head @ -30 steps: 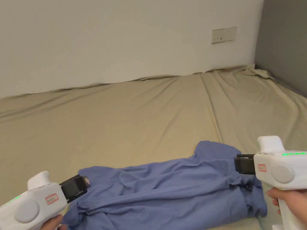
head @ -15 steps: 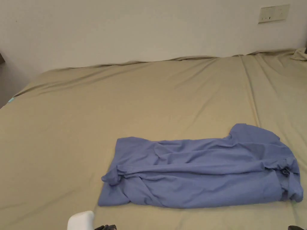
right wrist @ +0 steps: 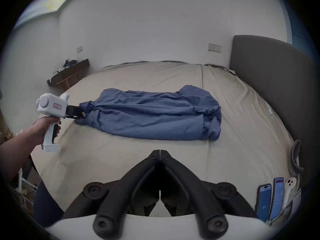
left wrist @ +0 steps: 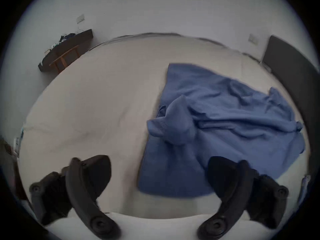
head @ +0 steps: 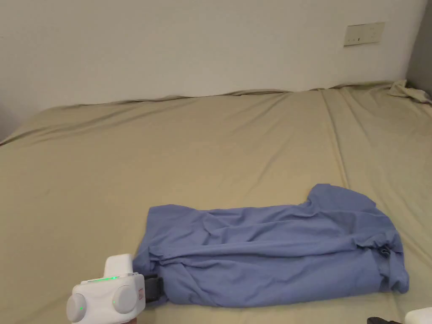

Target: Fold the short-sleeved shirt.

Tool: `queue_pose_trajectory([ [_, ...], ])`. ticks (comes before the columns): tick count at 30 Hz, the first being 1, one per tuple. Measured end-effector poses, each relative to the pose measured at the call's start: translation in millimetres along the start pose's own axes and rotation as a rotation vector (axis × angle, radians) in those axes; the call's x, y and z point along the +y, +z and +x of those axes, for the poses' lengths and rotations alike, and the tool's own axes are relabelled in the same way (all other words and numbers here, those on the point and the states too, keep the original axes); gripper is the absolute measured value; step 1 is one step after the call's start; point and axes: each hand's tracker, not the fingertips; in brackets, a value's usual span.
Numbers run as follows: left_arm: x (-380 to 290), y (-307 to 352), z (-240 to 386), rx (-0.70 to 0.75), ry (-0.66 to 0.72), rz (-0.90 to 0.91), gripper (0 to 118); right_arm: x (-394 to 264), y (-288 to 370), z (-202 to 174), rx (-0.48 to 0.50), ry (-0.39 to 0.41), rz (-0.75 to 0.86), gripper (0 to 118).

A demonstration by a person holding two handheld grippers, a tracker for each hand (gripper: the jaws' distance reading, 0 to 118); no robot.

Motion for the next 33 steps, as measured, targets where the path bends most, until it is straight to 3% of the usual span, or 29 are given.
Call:
queue_pose_trajectory([
  [1,-1,-1,2,0.005,-0.013,0.002,63,-1,-4,3,-0.012,-0.004,-0.009,2],
  [2,-2,2,4,-0.022,-0.004,0.018,31,-2,-8,8,-0.026,-0.014,-0.021,2],
  [3,-4,8,10,-0.026,-0.003,0.051,14,-4,-14,13,-0.044,-0.027,-0.032,2],
  [4,-3,14,13,0.049,-0.046,0.064,3,-4,-17,18,-0.056,-0.04,-0.039,2],
  [5,-1,20,12,-0.049,-0.052,0.075,3,-4,-22,26,-0.064,-0.05,-0.044,2],
  [7,-4,33,8,-0.11,0.04,0.105,3,-1,-34,41,-0.095,-0.052,-0.041,2],
  [8,-1,42,7,-0.136,0.053,0.128,3,3,-42,51,-0.112,-0.056,-0.028,13],
  [9,-1,49,7,-0.147,0.057,0.132,3,8,-54,64,-0.11,-0.06,-0.015,54],
  [10,1,54,6,-0.151,0.053,0.133,3,15,-65,73,-0.129,-0.062,-0.019,118],
  [12,5,66,7,-0.182,0.056,0.132,3,32,-100,98,-0.188,-0.095,-0.113,117],
  [13,7,69,7,-0.175,0.046,0.145,3,38,-100,104,-0.147,-0.109,-0.024,117],
  [15,8,72,8,-0.175,0.05,0.142,3,46,-132,124,-0.178,-0.162,-0.12,117],
  [20,12,48,-3,-0.171,0.068,0.109,3,43,-183,140,-0.176,-0.181,-0.282,113],
  [21,11,42,-6,-0.174,0.079,0.097,3,42,-186,139,-0.155,-0.187,-0.299,100],
  [22,11,39,-9,-0.178,0.089,0.081,3,42,-187,137,-0.138,-0.191,-0.296,66],
  [23,11,35,-13,-0.18,0.102,0.071,3,40,-185,131,-0.064,-0.181,-0.268,44],
  [24,6,34,-15,-0.181,0.121,0.058,3,43,-180,123,-0.054,-0.154,-0.217,31],
  [26,5,31,-27,-0.205,0.173,0.04,3,49,-176,114,-0.093,-0.054,-0.221,21],
  [30,3,46,-48,-0.268,0.198,0.048,3,60,-144,123,-0.019,-0.08,-0.194,17],
  [33,-2,75,-52,-0.314,0.186,0.062,3,68,-105,124,-0.003,-0.046,-0.164,16],
])
